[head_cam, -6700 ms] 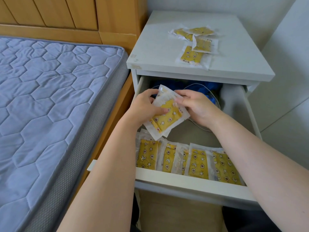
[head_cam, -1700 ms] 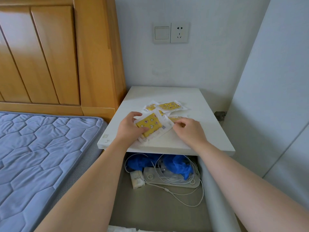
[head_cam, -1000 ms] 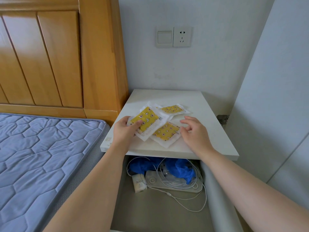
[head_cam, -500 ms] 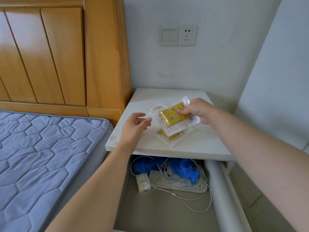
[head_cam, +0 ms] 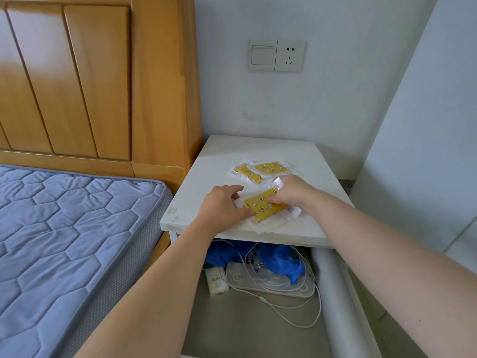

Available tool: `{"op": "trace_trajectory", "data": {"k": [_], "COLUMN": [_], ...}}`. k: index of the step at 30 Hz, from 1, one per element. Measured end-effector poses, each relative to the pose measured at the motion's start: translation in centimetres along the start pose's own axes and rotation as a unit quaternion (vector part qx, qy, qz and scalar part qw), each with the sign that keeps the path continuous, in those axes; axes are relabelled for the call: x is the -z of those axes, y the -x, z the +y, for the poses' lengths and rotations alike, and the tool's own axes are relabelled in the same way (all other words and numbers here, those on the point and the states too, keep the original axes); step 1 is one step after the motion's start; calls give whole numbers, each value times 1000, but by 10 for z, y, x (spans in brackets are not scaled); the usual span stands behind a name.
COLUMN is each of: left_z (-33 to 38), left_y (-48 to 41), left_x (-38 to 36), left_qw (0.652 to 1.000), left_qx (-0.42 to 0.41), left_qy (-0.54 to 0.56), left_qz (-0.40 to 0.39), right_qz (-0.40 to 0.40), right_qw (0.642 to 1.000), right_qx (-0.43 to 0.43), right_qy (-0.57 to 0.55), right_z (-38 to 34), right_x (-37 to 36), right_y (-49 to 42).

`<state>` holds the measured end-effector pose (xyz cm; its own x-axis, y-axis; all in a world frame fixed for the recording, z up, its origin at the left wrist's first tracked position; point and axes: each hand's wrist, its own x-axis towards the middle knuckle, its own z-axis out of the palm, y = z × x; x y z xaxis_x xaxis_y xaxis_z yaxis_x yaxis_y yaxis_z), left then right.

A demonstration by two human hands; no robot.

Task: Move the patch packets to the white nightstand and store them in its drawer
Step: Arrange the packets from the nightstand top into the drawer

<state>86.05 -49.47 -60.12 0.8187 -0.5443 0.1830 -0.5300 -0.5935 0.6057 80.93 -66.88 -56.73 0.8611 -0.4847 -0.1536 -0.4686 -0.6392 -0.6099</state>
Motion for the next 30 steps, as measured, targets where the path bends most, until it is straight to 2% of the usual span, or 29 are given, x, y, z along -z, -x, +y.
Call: {"op": "trace_trajectory", "data": {"k": [3,7,9,12,16,20,24,25,27,30], "left_z": [1,1,2,6,6,4,-1,-3,-6,-6], "left_y": [0,3,4,6,7,6,6,6,7,8], "left_x": [4,10,12,14,15,16,17,17,17,14], "left_qw": [999,993,986,973,953,947,924,914,896,908], "left_qx": [3,2,12,34,57,59,95,104,119,123], "left_qy": [38,115,167,226,295,310,345,357,374,323], "left_qz": [-22,-20,5,37,29,62,135,161,210,237], "right_qz": [-3,-48,-15,52,54,61,220,251,269,204], "right_qw": [999,978,962,944,929,944,925,926,945,959], "right_qx": [-23,-29,-8,45,96,120,86,95,143,183], "right_qy": [-46,-199,-273,-323,-354,-301,-296,-264,-122,70], "right_z": [2,4,13,21,20,9,7,6,5,4], "right_x": [1,-2,-11,-20,-25,-28,-26,-27,-31,-36], "right_y": [1,7,8,19,24,26,11,6,-8,-27]}}
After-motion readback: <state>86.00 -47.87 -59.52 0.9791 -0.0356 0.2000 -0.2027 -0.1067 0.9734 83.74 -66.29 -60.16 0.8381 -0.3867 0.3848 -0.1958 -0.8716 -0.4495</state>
